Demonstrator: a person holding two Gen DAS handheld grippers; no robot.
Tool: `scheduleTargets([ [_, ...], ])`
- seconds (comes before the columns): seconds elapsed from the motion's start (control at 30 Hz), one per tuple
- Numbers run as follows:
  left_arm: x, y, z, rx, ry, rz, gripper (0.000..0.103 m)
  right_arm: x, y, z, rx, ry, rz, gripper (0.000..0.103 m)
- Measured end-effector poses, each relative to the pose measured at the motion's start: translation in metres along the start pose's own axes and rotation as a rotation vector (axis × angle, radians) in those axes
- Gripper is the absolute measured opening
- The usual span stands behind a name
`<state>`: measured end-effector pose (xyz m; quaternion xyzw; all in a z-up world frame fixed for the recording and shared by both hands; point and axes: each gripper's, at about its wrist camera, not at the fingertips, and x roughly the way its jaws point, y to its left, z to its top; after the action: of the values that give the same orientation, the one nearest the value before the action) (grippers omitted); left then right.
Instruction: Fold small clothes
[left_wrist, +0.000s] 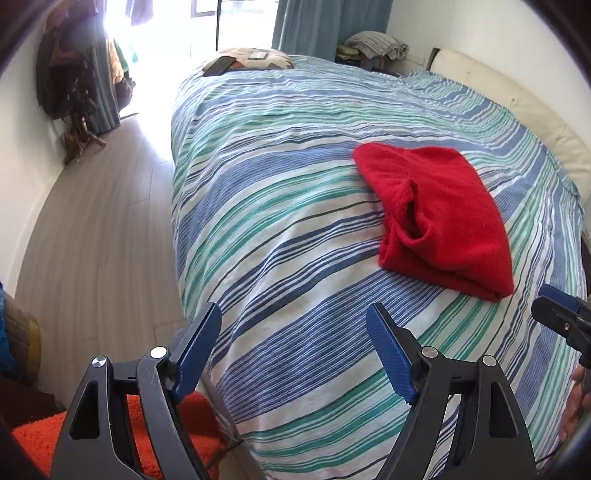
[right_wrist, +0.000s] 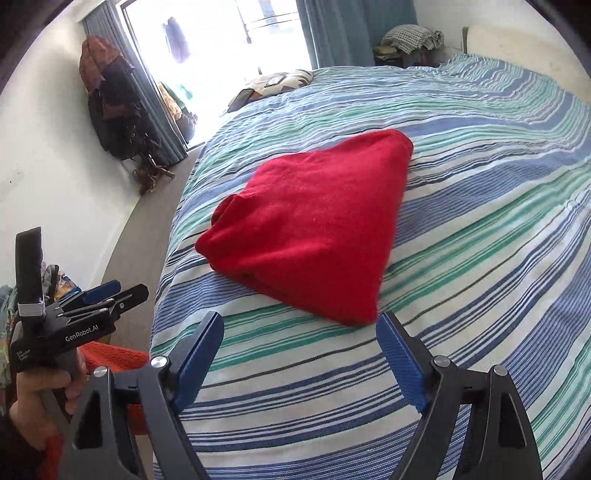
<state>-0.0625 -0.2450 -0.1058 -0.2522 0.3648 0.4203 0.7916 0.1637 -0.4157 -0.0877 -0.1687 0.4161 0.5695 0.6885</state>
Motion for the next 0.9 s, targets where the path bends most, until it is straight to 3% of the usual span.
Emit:
scheduleTargets([
  [0.2, 0.002, 0.0, 0.006, -0.015, 0.019, -0.004, 0.082, -0.001, -0.007, 0.002, 0.021, 0.004, -0.008, 0.084],
  [0.27, -0.002, 0.004, 0.022, -0.094, 0.006, -0.118, 0.084, -0.001, -0.018, 0.006, 0.053, 0.001, 0.003, 0.084],
  [0.33, -0.003, 0.004, 0.046, -0.167, -0.01, -0.285, 0.094, 0.002, -0.035, 0.018, 0.115, -0.012, 0.025, 0.084],
  [0.43, 0.023, -0.019, 0.086, -0.141, 0.036, -0.44, 0.096, 0.008, -0.067, 0.05, 0.251, -0.061, 0.085, 0.085],
  [0.47, 0.037, -0.03, 0.097, -0.112, 0.061, -0.446, 0.096, 0.015, -0.077, 0.062, 0.294, -0.066, 0.11, 0.09],
  [0.53, 0.068, -0.051, 0.113, -0.051, 0.083, -0.367, 0.096, 0.038, -0.096, 0.083, 0.373, -0.059, 0.139, 0.091],
  [0.63, 0.117, -0.071, 0.121, -0.002, 0.202, -0.278, 0.096, 0.092, -0.113, 0.098, 0.476, 0.037, 0.195, 0.091],
  [0.7, 0.138, -0.075, 0.115, -0.02, 0.279, -0.306, 0.092, 0.126, -0.109, 0.098, 0.484, 0.096, 0.234, 0.084],
  [0.73, 0.142, -0.078, 0.111, -0.034, 0.295, -0.347, 0.074, 0.135, -0.099, 0.099, 0.441, 0.102, 0.246, 0.065],
  [0.77, 0.145, -0.081, 0.107, -0.044, 0.312, -0.396, 0.035, 0.137, -0.088, 0.102, 0.383, 0.096, 0.219, 0.049],
  [0.8, 0.148, -0.085, 0.105, -0.057, 0.337, -0.425, 0.026, 0.135, -0.078, 0.106, 0.332, 0.087, 0.183, 0.041],
  [0.83, 0.143, -0.089, 0.106, -0.059, 0.319, -0.407, 0.023, 0.128, -0.07, 0.111, 0.295, 0.073, 0.16, 0.035],
  [0.9, 0.125, -0.099, 0.113, -0.029, 0.261, -0.428, 0.02, 0.107, -0.06, 0.123, 0.217, 0.022, 0.145, 0.031],
])
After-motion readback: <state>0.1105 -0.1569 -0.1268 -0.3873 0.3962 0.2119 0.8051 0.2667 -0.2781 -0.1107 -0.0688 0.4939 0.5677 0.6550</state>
